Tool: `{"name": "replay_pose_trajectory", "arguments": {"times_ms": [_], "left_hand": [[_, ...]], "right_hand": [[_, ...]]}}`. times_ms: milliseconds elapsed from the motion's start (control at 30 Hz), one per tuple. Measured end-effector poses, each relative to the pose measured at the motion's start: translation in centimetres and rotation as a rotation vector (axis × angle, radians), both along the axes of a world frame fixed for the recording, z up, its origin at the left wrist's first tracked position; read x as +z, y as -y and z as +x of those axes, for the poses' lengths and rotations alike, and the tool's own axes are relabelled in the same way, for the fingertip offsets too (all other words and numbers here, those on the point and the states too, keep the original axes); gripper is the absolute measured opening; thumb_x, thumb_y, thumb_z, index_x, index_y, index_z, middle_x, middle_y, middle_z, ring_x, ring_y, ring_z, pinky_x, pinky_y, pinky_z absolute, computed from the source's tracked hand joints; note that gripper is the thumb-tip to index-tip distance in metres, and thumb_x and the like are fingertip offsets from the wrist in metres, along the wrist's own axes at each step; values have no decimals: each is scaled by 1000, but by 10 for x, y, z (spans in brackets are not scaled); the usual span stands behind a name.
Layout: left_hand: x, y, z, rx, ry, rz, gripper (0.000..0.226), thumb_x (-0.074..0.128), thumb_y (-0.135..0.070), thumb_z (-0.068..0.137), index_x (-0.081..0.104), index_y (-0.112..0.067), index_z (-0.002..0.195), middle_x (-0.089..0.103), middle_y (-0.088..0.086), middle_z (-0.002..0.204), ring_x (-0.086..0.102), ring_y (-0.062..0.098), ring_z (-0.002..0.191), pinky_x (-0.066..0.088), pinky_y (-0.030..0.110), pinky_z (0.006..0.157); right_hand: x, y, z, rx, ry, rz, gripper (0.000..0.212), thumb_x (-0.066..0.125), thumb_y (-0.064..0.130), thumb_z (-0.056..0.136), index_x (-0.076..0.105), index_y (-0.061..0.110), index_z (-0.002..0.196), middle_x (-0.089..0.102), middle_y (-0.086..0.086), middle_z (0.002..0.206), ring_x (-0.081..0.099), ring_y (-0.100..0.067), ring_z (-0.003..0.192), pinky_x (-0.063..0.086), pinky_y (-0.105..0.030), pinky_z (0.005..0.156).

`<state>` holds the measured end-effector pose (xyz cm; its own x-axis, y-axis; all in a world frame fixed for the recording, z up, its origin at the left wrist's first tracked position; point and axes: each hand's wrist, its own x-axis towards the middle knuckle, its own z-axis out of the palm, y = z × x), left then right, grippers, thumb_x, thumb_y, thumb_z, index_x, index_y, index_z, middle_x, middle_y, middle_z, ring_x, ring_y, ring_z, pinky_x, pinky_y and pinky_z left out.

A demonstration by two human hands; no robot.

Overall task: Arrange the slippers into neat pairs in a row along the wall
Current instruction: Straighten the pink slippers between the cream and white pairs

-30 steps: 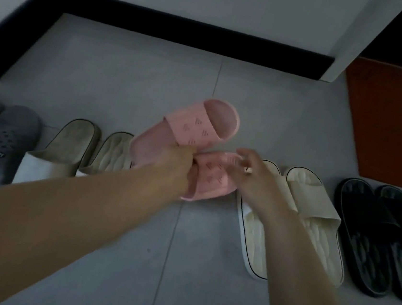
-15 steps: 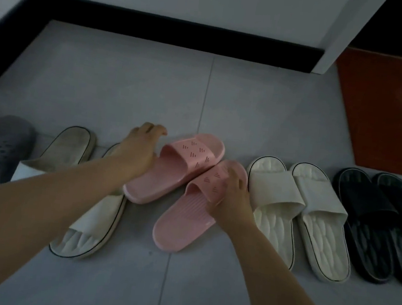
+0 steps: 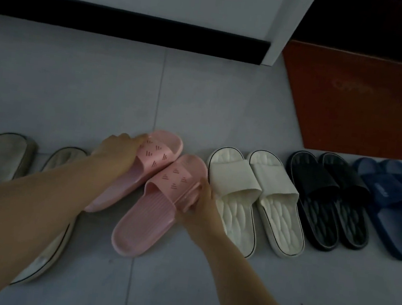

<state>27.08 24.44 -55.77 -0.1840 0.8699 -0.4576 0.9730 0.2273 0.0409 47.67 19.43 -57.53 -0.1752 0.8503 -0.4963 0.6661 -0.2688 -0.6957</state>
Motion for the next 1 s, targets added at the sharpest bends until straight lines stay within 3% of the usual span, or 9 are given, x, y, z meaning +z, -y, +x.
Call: {"name": "replay_pose_trajectory", "arguments": {"times_ms": [167, 267, 333, 433, 500, 600, 700, 833, 1000], "left_hand": [[6, 7, -9, 37, 87, 21, 50, 30, -20, 99, 20, -31, 147, 35, 18, 148, 40, 35, 132, 29, 39, 112], [15, 19, -8, -11, 111, 3, 74, 43, -8, 90, 5, -34, 148, 35, 21, 145, 46, 37, 126, 38, 41, 106], [22, 31, -4, -57, 102, -39, 85, 48, -5, 86, -2, -38, 147, 14, 16, 156, 44, 36, 130, 39, 40, 105], [24, 53, -2, -113, 72, -138, 87, 48, -5, 87, -5, -37, 147, -6, 7, 160, 40, 34, 134, 38, 35, 104], [18, 67, -6, -88, 84, -195, 89, 51, -7, 86, -7, -31, 148, -4, 10, 160, 36, 32, 137, 37, 36, 107], [10, 80, -12, -4, 157, -225, 91, 55, -10, 84, -7, -29, 149, 0, 11, 159, 37, 31, 137, 38, 40, 109], [6, 83, -18, 31, 202, -193, 85, 53, -7, 85, 2, -26, 149, 8, 11, 157, 39, 32, 135, 39, 41, 108], [2, 81, -26, 55, 226, -94, 73, 49, -6, 86, 13, -17, 149, 14, 8, 157, 37, 30, 135, 37, 38, 109], [8, 71, -26, -39, 199, -46, 58, 46, -9, 89, 28, -14, 144, 24, 5, 154, 34, 26, 137, 34, 37, 111]], "right_hand": [[5, -2, 4, 49, 35, 42, 94, 73, 20, 65, 19, 30, 141, 39, 2, 137, 54, -24, 113, 48, -31, 82], [12, -16, 14, 89, 9, 32, 104, 72, 19, 57, 17, 29, 144, 40, -1, 138, 54, -25, 111, 51, -38, 89], [15, -24, 19, 173, -1, 24, 107, 73, 12, 57, 16, 27, 146, 44, -4, 134, 54, -19, 100, 52, -39, 88], [16, -33, 11, 306, 41, 51, 99, 71, 10, 61, 20, 24, 145, 48, 1, 129, 52, -8, 88, 49, -26, 76], [16, -33, -1, 331, 45, 63, 99, 68, 19, 59, 20, 24, 145, 43, -1, 140, 55, -18, 108, 48, -35, 89], [11, -27, -14, 317, 108, 34, 87, 64, 17, 71, 19, 21, 146, 39, -3, 145, 47, -26, 127, 37, -30, 102], [5, -22, -21, 229, 68, 41, 89, 59, 26, 61, 21, 25, 141, 41, -7, 142, 46, -29, 128, 40, -46, 104], [4, -18, -20, 138, 185, 94, 78, 55, 1, 79, 17, 15, 145, 38, -17, 141, 43, -35, 127, 37, -40, 101], [-4, 0, -22, -2, 267, 197, 66, 47, 0, 83, 22, 14, 143, 40, -23, 138, 45, -42, 121, 40, -44, 98]]}}
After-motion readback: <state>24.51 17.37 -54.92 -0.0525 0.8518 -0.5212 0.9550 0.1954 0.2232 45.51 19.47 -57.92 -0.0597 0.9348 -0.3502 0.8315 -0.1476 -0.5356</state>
